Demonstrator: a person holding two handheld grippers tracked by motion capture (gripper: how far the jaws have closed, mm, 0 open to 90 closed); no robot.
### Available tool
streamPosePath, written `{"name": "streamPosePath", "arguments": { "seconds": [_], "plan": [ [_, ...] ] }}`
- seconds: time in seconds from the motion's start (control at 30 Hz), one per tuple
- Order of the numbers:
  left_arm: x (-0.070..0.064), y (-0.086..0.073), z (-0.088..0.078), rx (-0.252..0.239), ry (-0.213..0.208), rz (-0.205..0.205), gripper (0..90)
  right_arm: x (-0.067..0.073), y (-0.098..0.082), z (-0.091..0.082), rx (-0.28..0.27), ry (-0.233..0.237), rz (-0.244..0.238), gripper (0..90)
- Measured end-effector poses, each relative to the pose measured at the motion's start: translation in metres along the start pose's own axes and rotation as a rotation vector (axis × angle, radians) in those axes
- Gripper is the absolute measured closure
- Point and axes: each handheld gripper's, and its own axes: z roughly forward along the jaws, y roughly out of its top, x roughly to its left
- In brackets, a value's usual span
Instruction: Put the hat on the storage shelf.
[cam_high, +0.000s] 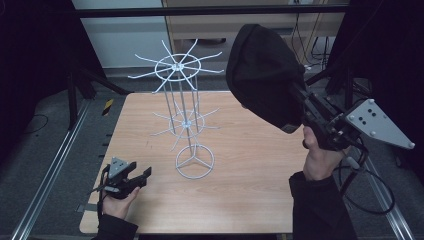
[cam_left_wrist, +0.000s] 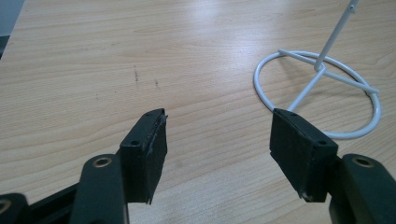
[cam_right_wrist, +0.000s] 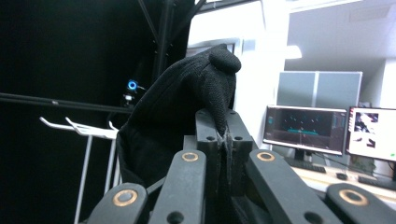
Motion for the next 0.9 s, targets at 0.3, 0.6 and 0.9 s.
{"name": "streamPosePath", "arguments": {
  "seconds": [0.3, 0.6, 0.9],
  "plan": [
    [0.0, 0.0, 0.001, 0.008, -0.001, 0.006, 36.6, 0.016, -0.018, 0.016, 0.067, 0.082, 0.002, 87.7],
    [-0.001, 0.0, 0.001, 0.007, -0.001, 0.006, 36.6, 0.025, -0.054, 0.017, 0.167, 0.125, 0.029, 84.8],
    [-0.001, -0.001, 0.002, 0.01, -0.001, 0.007, 36.5, 0.023, -0.102, 0.014, 0.312, 0.116, 0.093, 76.2]
  ]
}}
